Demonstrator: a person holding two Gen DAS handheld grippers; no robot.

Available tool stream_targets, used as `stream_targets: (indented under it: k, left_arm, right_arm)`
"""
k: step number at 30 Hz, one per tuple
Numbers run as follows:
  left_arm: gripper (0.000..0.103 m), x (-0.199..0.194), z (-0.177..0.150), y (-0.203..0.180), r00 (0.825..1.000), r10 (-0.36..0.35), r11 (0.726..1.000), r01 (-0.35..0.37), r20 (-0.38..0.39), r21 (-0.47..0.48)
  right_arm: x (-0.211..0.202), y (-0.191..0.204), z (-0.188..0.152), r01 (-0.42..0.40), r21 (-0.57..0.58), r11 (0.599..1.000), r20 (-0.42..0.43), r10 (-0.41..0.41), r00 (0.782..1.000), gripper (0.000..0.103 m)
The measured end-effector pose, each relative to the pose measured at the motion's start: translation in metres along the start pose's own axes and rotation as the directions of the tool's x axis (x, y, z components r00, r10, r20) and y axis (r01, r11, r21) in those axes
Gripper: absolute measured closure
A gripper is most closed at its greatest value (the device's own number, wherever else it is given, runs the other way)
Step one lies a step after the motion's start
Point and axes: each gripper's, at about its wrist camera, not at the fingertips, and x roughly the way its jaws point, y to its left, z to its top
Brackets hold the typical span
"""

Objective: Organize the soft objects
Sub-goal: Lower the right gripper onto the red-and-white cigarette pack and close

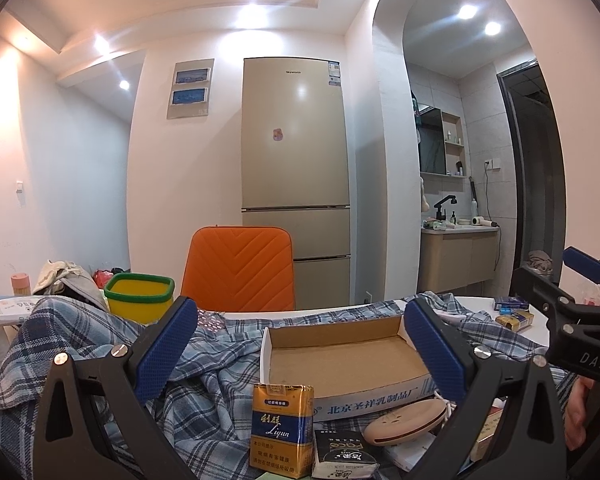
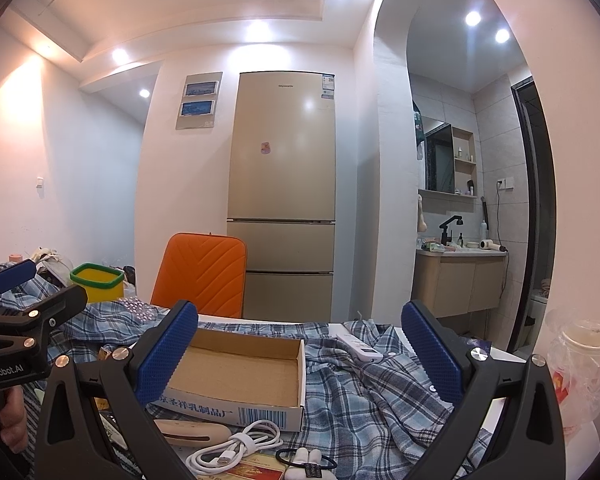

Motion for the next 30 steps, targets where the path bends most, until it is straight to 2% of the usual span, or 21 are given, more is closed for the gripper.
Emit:
stream_targets:
  k: [11,14,18,20,22,24,26,30]
  left_arm:
    - [0.0,-0.004,0.003,-0.005,0.999,-0.036,0.999,0.036,-0.003,0.032]
    - [0.0,-0.006,0.009,-0.008,0.997,-0.064,0.997,0.066,-0.044,0.045]
    - [0.0,-0.004,0.017,-0.006,0.99,-0.078,0.997,0.08,-0.12,0.007]
    - [0.0,-0.003,0.021,-0.004,0.987,-0.063,0.998,0.064,-0.151,0.002]
    - [0.001,-0.005,0.024,-0.001,0.984,-0.014,1.0,0.014,-0.177,0.003]
    - [0.001,-0.013,0.027,0.004,0.982,-0.028,0.999,0.024,-0.188,-0.023]
    - [0.001,-0.022,0.027,0.007,0.978,-0.024,1.0,0.02,-0.207,-0.023]
    - [0.001,-0.025,0.018,0.007,0.964,-0.032,0.999,0.028,-0.264,-0.019]
  right_arm:
    - [-0.001,0.0,0.001,0.036,-0.021,0.999,0.014,-0.036,0.999,0.0]
    - [0.0,-0.003,0.006,0.039,-0.009,0.999,-0.002,-0.039,0.999,0.0]
    - [0.0,-0.009,0.018,0.024,0.034,0.999,-0.066,-0.021,0.998,0.0]
    - [-0.001,-0.012,0.023,0.009,0.057,0.998,-0.089,-0.004,0.996,0.0]
    - [-0.002,-0.015,0.029,0.002,0.071,0.997,-0.116,0.006,0.993,0.0]
    - [-0.003,-0.017,0.032,0.007,0.078,0.997,-0.148,0.005,0.989,0.0]
    - [-0.003,-0.018,0.033,0.014,0.077,0.997,-0.192,0.001,0.981,0.0]
    - [0.0,-0.015,0.028,0.015,0.079,0.997,-0.304,0.01,0.953,0.0]
